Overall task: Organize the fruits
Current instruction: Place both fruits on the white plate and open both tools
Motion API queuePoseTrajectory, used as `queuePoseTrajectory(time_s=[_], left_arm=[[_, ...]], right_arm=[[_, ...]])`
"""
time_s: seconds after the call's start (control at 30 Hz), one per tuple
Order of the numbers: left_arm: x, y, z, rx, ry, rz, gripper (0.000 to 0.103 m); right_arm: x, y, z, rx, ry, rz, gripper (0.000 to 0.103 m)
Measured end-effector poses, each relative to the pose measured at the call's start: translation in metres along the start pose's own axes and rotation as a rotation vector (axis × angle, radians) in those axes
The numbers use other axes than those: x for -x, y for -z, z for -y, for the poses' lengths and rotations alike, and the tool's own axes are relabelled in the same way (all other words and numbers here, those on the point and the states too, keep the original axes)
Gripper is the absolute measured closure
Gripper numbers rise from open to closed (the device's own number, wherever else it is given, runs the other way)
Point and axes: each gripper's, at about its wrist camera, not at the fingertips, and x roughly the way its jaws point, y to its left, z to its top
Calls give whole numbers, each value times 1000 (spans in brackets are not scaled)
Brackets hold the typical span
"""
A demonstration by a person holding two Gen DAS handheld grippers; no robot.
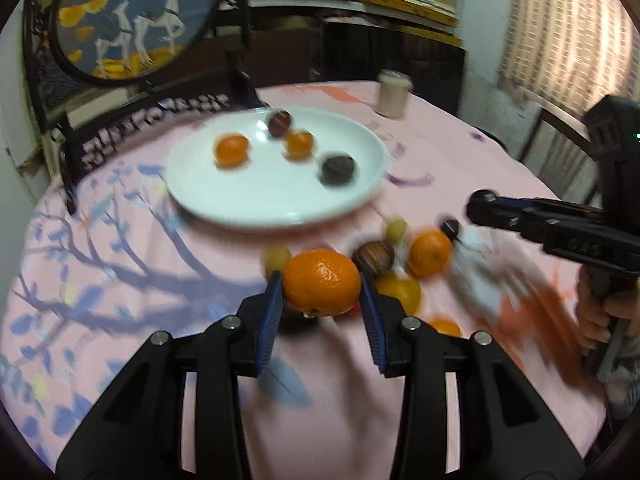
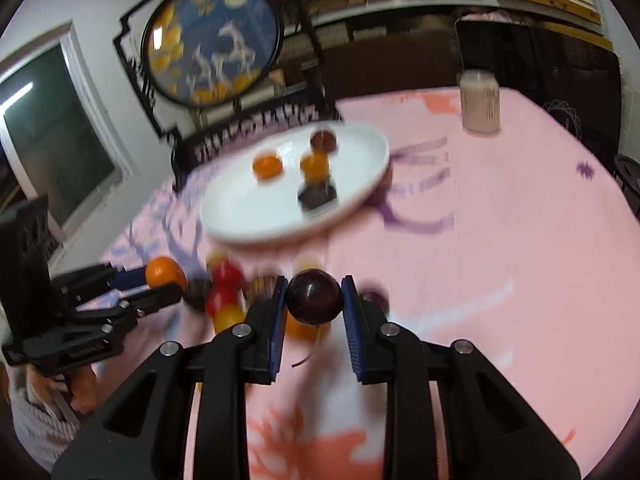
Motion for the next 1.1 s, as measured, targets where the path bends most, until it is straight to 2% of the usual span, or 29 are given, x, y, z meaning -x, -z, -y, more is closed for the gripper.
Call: queuePoseTrajectory(time_s=[0.17,0.27,0.3,0.33,0.37,0.4,0.47,0.57,0.67,0.77,0.9,1.03,1.1], left_arm=[[-31,-46,-24,71,-71,-2,64],[-54,-59,-36,99,-107,-15,63],[-59,-60,-39,114,-109,-14,58],[-62,-61,-43,131,-107,-12,52],[-63,-61,-46,142,-100,-8,40],[-63,-60,-49,152,-90,-1,36],[-61,-58,-51,151,-84,1,35],[-54,-53,-53,162,-89,13,23],[-47,-43,-50,151,-100,11,16],[-40,-33,-44,135,-111,12,14],[-29,-10,-35,112,-144,-3,8],[-16,10,-24,67,-214,-5,6],[-7,17,-21,54,-225,11,6]], right_arm=[[-41,-56,3,-63,-19,-5,76],[-73,-70,1,-78,-26,-33,76],[-82,-71,0,-85,-39,-46,75],[-92,-73,1,-99,-56,-63,71],[-96,-74,3,-114,-64,-74,51],[-98,-73,7,-138,-77,-76,40],[-90,-71,11,-140,-85,-32,40],[-74,-71,16,-138,-72,-2,40],[-60,-67,22,-166,-78,8,40],[-45,-56,22,-147,-55,13,38],[-21,-31,23,-130,-17,37,30],[-6,-8,24,-120,9,36,30],[2,2,22,-117,0,34,30]])
